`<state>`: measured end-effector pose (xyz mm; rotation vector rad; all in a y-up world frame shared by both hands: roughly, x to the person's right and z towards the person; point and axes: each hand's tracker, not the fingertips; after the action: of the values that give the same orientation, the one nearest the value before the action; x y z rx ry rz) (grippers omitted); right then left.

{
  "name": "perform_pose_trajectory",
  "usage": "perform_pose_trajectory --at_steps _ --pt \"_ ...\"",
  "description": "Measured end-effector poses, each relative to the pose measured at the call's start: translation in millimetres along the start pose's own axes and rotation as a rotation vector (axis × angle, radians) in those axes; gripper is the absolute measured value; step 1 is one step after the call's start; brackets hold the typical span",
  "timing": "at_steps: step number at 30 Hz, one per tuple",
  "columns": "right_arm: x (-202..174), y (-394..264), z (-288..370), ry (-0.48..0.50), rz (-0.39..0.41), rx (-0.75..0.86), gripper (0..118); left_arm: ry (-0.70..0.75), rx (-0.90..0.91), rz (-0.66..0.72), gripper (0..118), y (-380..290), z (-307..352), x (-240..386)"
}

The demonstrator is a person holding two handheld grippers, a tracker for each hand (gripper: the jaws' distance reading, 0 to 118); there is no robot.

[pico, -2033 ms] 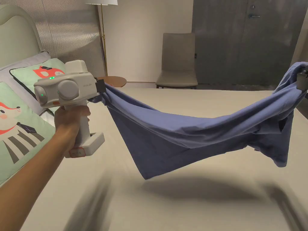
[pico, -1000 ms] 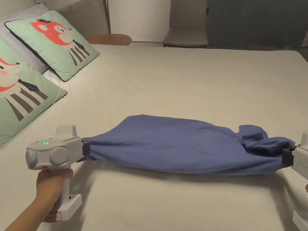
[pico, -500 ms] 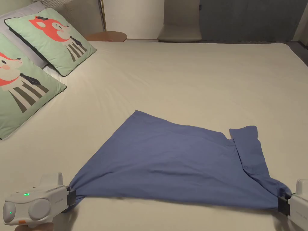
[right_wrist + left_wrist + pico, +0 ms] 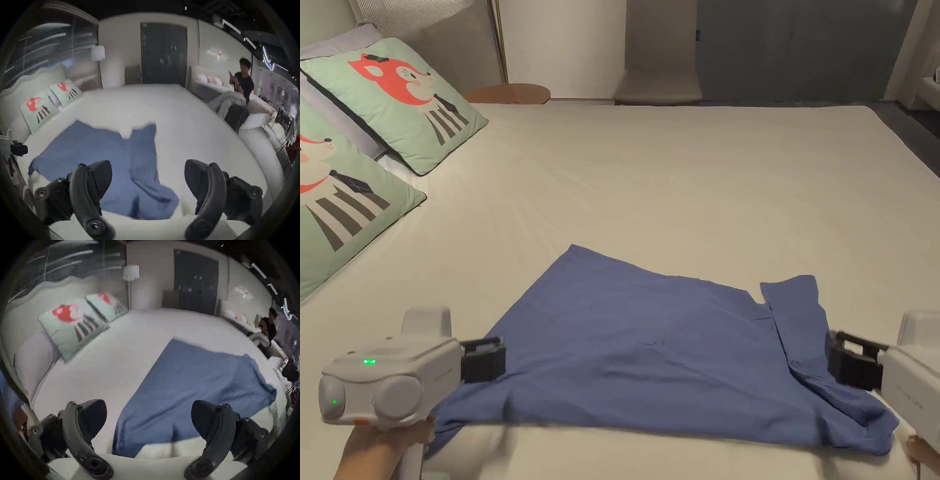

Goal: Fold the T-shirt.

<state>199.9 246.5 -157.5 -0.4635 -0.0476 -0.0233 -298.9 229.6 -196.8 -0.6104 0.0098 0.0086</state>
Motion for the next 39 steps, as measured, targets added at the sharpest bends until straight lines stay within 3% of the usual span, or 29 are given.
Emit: perform_pose_trajectory --at_steps 8,10,11,13,14,15,21,25,32,36,38,39 --pt "-31 43 29 -0.033 0.043 0.261 96 -0.072 0.421 0.033 105 52 51 49" --pt "-36 44 32 -0.053 0.049 0.292 86 -0.063 0.460 0.029 98 55 57 58" --pt "-38 44 33 -0.057 0.050 0.295 72 -0.065 0.466 0.026 89 55 54 57" --pt "-40 42 33 -0.072 0.051 0.308 23 -0.093 0.482 0.017 37 55 55 60" --pt "-43 42 36 -0.075 0.051 0.310 4 -0.107 0.479 0.012 2 55 54 61" --pt "-43 41 35 -0.074 0.051 0.313 1 -0.120 0.465 0.007 0 55 48 59" --pt "-42 43 29 -0.070 0.061 0.316 1 -0.129 0.406 -0.018 0 57 31 64" --pt "-34 46 17 -0.073 0.057 0.309 1 -0.139 0.272 -0.010 0 75 1 64" --pt "-26 54 -7 -0.091 0.066 0.283 1 -0.210 0.052 -0.067 0 118 -102 58" --pt "-13 52 -38 -0.109 0.067 0.248 1 -0.193 -0.088 -0.176 0 137 -182 63" --pt "-11 55 -47 -0.120 0.070 0.226 1 -0.180 -0.147 -0.221 14 143 -220 70" --pt "-10 55 -53 -0.125 0.073 0.215 1 -0.181 -0.185 -0.252 40 143 -233 74"
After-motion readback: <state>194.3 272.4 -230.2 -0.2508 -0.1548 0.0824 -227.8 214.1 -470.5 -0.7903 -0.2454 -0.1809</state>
